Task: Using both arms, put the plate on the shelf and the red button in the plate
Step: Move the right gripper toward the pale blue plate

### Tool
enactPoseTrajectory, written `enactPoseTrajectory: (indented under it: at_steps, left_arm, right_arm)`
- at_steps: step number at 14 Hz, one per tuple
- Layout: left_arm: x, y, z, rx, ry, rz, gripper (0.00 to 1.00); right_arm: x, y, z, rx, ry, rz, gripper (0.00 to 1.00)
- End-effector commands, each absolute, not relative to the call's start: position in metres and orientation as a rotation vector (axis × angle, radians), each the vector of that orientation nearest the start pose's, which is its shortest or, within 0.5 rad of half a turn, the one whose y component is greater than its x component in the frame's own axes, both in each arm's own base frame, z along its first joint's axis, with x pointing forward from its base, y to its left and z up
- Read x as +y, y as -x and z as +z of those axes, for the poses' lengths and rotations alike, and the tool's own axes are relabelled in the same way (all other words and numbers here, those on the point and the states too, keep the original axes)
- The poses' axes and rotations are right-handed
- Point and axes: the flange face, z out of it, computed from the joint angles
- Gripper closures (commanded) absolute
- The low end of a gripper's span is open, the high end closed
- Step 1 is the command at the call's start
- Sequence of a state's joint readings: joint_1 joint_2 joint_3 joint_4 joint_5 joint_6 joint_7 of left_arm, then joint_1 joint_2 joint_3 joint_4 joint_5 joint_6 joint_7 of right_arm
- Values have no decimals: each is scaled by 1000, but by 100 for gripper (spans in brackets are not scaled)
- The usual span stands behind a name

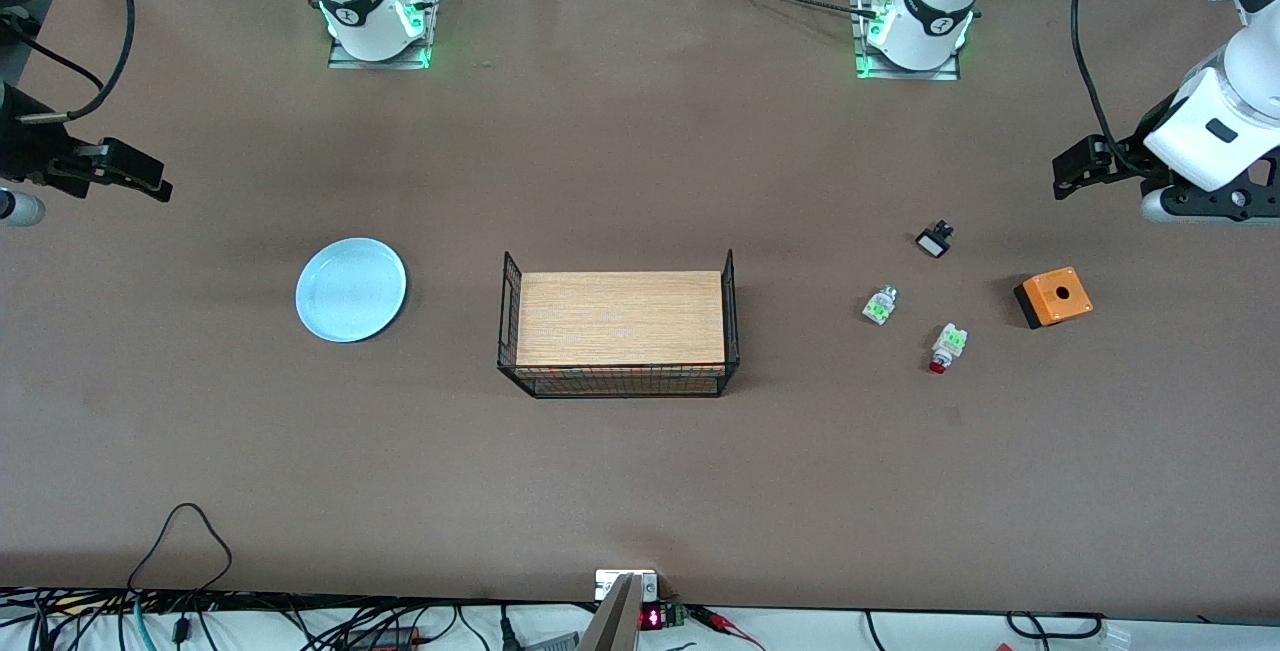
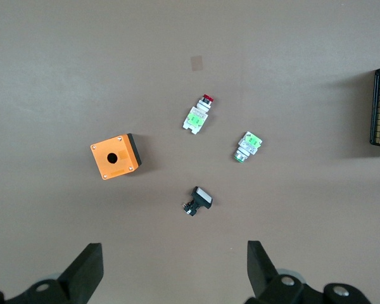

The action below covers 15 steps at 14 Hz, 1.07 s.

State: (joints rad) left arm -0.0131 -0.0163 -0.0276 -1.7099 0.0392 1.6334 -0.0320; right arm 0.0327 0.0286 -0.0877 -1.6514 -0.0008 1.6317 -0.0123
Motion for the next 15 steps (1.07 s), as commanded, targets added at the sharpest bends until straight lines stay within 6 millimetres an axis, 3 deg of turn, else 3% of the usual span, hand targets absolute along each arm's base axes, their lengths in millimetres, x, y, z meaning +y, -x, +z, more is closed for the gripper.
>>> enactPoseTrajectory:
  at_steps: [1,6,10,13,15]
  left_arm:
    - [-20,-548,582,24,3113,87,0]
    - [-20,-548,582,24,3115,87,0]
    - [-20,-548,582,22,3115,87,0]
    - [-20,-547,581,24,3113,92,0]
    - [-20,-547,581,24,3115,90,0]
  right_arm:
    - [-28,-559,582,38,3146,68,0]
    - [-27,-566,570,46,3140,89,0]
    - [-23,-588,529,48,3147,138,0]
    - [-25,-604,485,49,3158,169,0]
    - [-28,-604,455,48,3162,211,0]
